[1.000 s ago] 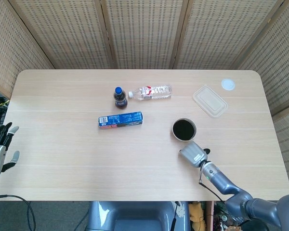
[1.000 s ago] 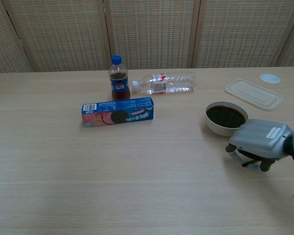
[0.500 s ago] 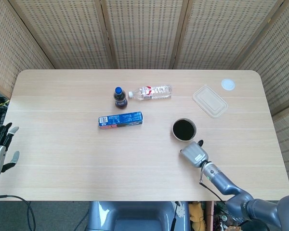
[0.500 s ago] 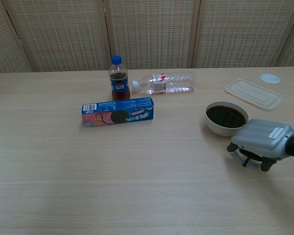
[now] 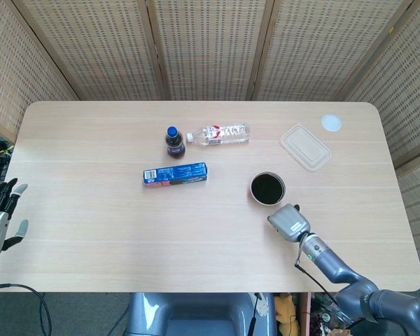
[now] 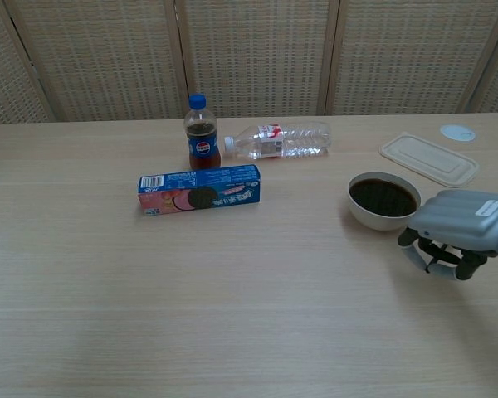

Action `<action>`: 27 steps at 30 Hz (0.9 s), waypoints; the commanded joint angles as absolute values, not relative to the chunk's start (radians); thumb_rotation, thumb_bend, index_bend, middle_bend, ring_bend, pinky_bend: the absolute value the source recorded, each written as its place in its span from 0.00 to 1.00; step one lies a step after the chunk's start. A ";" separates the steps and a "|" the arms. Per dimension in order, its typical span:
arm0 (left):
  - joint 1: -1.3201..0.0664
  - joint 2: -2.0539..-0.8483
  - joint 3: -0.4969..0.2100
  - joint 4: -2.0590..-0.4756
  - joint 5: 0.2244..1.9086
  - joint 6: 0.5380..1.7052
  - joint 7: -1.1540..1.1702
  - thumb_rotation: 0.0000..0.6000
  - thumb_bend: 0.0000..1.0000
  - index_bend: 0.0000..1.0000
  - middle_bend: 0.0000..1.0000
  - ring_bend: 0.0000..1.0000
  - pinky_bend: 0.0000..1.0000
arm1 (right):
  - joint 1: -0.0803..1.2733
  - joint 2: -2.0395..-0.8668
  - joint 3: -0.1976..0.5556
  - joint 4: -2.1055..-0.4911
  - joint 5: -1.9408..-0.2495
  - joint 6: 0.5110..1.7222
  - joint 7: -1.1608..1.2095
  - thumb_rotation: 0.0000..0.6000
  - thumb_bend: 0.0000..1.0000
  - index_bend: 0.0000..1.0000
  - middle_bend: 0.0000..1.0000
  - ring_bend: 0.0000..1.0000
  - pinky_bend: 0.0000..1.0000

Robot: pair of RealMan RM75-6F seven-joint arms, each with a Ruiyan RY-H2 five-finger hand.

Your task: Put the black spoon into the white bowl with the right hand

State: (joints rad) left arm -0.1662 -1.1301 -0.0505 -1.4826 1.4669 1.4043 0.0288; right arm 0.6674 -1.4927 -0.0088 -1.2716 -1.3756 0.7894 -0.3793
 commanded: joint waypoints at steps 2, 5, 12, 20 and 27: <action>-0.167 -1.131 -0.051 -1.483 1.468 1.404 0.029 1.00 0.46 0.08 0.00 0.00 0.00 | 0.672 -1.436 0.005 -1.333 -1.367 0.787 -0.343 1.00 0.63 0.62 0.85 0.91 1.00; -0.168 -1.130 -0.051 -1.485 1.468 1.404 0.030 1.00 0.46 0.08 0.00 0.00 0.00 | 0.675 -1.392 0.013 -1.383 -1.358 0.779 -0.309 1.00 0.64 0.63 0.85 0.91 1.00; -0.170 -1.128 -0.051 -1.490 1.474 1.406 0.033 1.00 0.46 0.08 0.00 0.00 0.00 | 0.696 -1.268 0.047 -1.520 -1.340 0.744 -0.205 1.00 0.65 0.64 0.85 0.91 1.00; -0.168 -1.128 -0.047 -1.496 1.481 1.410 0.039 1.00 0.46 0.08 0.00 0.00 0.00 | 0.757 -1.149 0.121 -1.629 -1.320 0.641 0.022 1.00 0.65 0.65 0.85 0.91 1.00; -0.164 -1.128 -0.045 -1.495 1.477 1.411 0.038 1.00 0.46 0.08 0.00 0.00 0.00 | 0.831 -1.133 0.184 -1.635 -1.323 0.512 0.256 1.00 0.66 0.65 0.85 0.91 1.00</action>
State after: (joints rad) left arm -0.1639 -1.1282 -0.0448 -1.4953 1.4766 1.4109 0.0385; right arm 0.7923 -1.1438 0.1505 -1.6290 -1.3220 0.5704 0.1772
